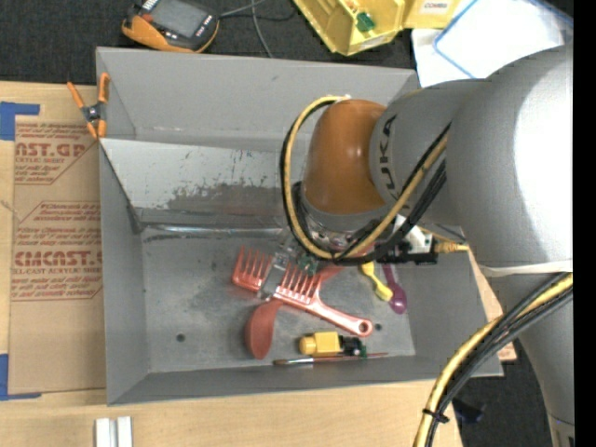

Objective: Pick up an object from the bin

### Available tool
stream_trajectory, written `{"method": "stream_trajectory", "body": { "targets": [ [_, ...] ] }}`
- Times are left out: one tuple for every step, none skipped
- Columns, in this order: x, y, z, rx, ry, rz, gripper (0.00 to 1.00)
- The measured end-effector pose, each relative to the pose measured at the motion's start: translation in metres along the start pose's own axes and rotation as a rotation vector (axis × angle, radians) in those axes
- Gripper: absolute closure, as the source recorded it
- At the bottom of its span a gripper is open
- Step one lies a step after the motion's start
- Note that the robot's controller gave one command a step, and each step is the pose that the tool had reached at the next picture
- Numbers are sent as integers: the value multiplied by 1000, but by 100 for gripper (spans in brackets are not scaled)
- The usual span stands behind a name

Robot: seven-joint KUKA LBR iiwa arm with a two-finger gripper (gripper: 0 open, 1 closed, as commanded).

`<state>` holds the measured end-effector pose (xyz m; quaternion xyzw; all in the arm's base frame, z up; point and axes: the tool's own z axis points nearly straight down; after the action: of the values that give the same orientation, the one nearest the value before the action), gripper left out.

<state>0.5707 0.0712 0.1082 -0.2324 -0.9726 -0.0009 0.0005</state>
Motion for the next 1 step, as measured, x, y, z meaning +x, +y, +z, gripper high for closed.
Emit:
{"method": "stream_trajectory", "body": {
  "targets": [
    [0,-4,37,-14,-24,-128,0]
  ]
}}
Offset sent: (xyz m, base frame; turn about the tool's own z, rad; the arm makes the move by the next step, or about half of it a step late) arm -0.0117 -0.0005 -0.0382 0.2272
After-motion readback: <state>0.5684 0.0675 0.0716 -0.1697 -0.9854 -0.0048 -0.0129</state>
